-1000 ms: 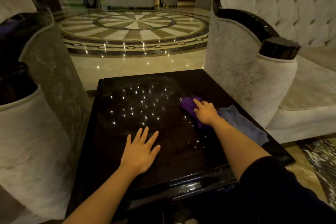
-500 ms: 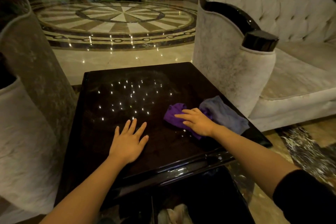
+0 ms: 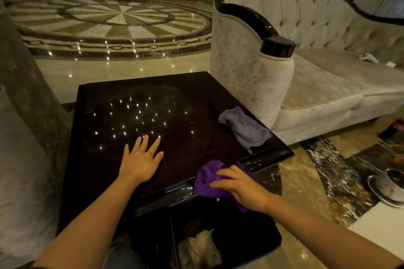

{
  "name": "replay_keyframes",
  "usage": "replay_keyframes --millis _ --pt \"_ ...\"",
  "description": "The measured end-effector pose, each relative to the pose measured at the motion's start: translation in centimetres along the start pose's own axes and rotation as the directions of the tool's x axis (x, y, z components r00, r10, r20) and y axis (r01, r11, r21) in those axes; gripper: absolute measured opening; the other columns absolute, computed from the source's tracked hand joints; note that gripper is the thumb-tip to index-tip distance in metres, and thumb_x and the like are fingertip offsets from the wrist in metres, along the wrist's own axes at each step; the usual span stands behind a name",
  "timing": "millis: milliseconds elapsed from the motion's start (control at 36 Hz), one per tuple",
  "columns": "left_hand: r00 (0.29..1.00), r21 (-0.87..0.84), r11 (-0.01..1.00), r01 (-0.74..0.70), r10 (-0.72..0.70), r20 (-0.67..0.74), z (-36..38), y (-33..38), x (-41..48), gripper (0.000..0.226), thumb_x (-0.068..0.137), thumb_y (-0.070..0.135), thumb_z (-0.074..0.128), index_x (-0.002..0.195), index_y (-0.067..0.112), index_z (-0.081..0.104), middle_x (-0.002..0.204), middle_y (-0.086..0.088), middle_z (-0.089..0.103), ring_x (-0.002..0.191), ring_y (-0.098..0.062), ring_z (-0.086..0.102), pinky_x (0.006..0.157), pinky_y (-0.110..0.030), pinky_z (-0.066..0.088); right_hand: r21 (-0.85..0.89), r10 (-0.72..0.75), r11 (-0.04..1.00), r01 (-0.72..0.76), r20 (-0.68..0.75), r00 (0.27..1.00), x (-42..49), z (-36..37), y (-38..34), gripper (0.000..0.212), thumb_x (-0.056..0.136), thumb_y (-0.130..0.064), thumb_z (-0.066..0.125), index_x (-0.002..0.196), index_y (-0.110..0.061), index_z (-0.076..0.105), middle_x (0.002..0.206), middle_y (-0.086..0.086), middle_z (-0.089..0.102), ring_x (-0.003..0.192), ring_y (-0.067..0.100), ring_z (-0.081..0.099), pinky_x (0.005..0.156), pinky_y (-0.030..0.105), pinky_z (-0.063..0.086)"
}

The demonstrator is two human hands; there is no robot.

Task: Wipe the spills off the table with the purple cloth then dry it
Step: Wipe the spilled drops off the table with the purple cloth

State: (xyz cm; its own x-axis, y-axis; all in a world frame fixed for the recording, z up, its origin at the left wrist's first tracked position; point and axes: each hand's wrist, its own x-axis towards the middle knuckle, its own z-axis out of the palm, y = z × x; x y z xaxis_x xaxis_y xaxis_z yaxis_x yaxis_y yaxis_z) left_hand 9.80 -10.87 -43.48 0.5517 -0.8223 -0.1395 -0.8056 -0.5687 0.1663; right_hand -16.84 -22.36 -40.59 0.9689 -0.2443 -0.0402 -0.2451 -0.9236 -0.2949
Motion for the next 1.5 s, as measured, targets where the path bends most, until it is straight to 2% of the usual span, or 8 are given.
replay_keyframes --millis 167,278,444,556,750,1083,1222,1500 --pt "1.000 0.011 0.999 0.031 -0.031 -0.004 -0.1 -0.5 0.4 0.055 0.095 0.050 0.015 0.145 0.032 0.001 0.157 -0.006 -0.005 0.144 -0.023 -0.007 0.115 -0.050 -0.001 0.004 0.010 1.000 -0.010 0.016 1.000 -2.9 1.9 0.1 0.038 0.092 -0.011 0.039 0.124 -0.024 0.053 0.138 0.008 0.045 0.117 0.026 0.043 0.099 0.027 0.028" --pt "0.999 0.011 0.998 0.054 -0.054 -0.005 -0.1 -1.0 0.8 0.055 0.095 0.050 0.015 0.145 0.032 0.000 0.157 -0.006 -0.005 0.144 -0.023 -0.007 0.115 -0.050 -0.001 0.065 0.120 0.992 -0.112 -0.142 0.983 -2.9 1.7 0.3 0.036 0.091 -0.014 0.043 0.124 -0.022 0.053 0.130 0.014 0.050 0.115 0.029 0.048 0.099 0.033 0.036" --pt "0.999 0.008 0.999 0.048 -0.048 -0.015 -0.1 -0.9 0.8 0.055 0.095 0.050 0.015 0.145 0.032 0.002 0.157 -0.006 -0.003 0.144 -0.024 -0.005 0.115 -0.050 0.000 0.282 0.502 0.863 -0.418 -0.402 0.765 -1.1 -0.1 1.9 0.034 0.091 -0.006 0.046 0.125 -0.007 0.051 0.120 0.022 0.051 0.111 0.036 0.049 0.096 0.035 0.038" --pt "0.999 0.013 0.999 0.037 -0.037 -0.019 -0.2 -1.0 0.6 0.055 0.095 0.050 0.015 0.145 0.030 0.003 0.157 -0.007 -0.002 0.144 -0.024 -0.005 0.115 -0.050 0.001 0.304 0.706 0.708 -0.637 -0.319 0.632 0.1 -0.3 3.0 0.037 0.093 -0.012 0.041 0.129 -0.005 0.042 0.126 0.025 0.045 0.114 0.041 0.045 0.097 0.043 0.041" --pt "0.999 0.003 0.999 0.033 -0.033 -0.015 -0.4 -0.8 0.5 0.056 0.095 0.050 0.014 0.145 0.030 0.003 0.157 -0.007 -0.003 0.144 -0.025 -0.006 0.115 -0.050 0.000 0.200 0.774 0.622 -0.757 -0.302 0.556 2.1 1.1 0.9 0.025 0.088 -0.005 0.039 0.112 0.002 0.043 0.119 0.030 0.047 0.109 0.044 0.046 0.086 0.047 0.041" --pt "1.000 -0.016 1.000 0.019 -0.019 -0.010 -0.4 -0.9 0.4 0.056 0.095 0.050 0.014 0.146 0.029 0.002 0.157 -0.008 -0.004 0.144 -0.026 -0.007 0.115 -0.050 -0.002 0.265 0.691 0.723 -0.638 -0.281 0.666 4.6 1.4 -3.6 0.043 0.090 -0.016 0.042 0.132 -0.011 0.031 0.118 0.027 0.049 0.106 0.039 0.051 0.083 0.041 0.044" --pt "1.000 -0.016 1.000 0.012 -0.012 -0.011 -0.3 -1.0 0.5 0.056 0.095 0.050 0.013 0.145 0.030 0.001 0.157 -0.008 -0.004 0.144 -0.025 -0.007 0.115 -0.049 -0.002 0.153 0.605 0.796 -0.586 -0.212 0.767 5.4 1.6 -5.2 0.046 0.094 -0.018 0.038 0.137 -0.011 0.026 0.132 0.024 0.039 0.111 0.039 0.046 0.091 0.043 0.043" --pt "1.000 -0.018 1.000 0.005 -0.005 -0.020 -0.2 -1.1 0.7 0.056 0.095 0.050 0.014 0.146 0.030 0.003 0.157 -0.009 -0.003 0.144 -0.026 -0.005 0.115 -0.051 -0.001 0.086 0.431 0.902 -0.423 -0.169 0.886 3.9 2.7 -6.4 0.048 0.094 -0.019 0.039 0.141 -0.021 0.026 0.131 0.019 0.040 0.116 0.033 0.045 0.096 0.036 0.039"
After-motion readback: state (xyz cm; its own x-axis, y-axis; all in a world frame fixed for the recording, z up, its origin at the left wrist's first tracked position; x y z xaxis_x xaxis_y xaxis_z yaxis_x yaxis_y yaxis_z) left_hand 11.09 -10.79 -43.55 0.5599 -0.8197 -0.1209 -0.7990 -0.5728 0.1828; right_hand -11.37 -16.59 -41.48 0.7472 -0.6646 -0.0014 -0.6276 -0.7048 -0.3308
